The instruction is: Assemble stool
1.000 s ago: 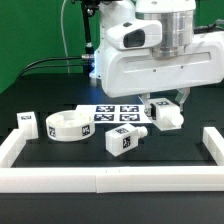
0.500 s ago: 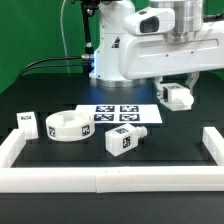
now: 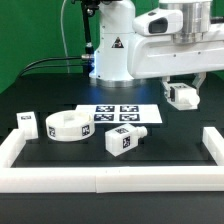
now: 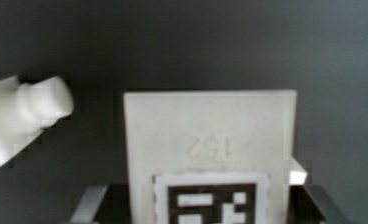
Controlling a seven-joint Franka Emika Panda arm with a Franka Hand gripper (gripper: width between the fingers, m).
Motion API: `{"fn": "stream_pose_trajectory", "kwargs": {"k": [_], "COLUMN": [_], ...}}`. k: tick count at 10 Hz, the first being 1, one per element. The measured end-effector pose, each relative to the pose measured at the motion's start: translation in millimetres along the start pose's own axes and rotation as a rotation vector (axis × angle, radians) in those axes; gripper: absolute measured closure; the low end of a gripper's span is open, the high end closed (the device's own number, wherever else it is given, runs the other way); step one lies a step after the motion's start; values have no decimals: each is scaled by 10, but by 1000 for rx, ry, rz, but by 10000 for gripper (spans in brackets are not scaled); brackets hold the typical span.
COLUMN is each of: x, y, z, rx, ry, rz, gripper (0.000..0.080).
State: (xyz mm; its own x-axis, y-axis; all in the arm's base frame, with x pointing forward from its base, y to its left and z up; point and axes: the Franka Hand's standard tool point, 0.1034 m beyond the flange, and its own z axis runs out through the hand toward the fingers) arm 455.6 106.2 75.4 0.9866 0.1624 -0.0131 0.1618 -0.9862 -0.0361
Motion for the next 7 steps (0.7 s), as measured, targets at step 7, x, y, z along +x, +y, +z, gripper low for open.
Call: {"fn": "stream_pose_trajectory", "kwargs": {"k": [7], "x": [-532], "y": [-269], "z": [649], "rx": [9], "ry": [5], "rz": [-4], "gripper": [468]}}
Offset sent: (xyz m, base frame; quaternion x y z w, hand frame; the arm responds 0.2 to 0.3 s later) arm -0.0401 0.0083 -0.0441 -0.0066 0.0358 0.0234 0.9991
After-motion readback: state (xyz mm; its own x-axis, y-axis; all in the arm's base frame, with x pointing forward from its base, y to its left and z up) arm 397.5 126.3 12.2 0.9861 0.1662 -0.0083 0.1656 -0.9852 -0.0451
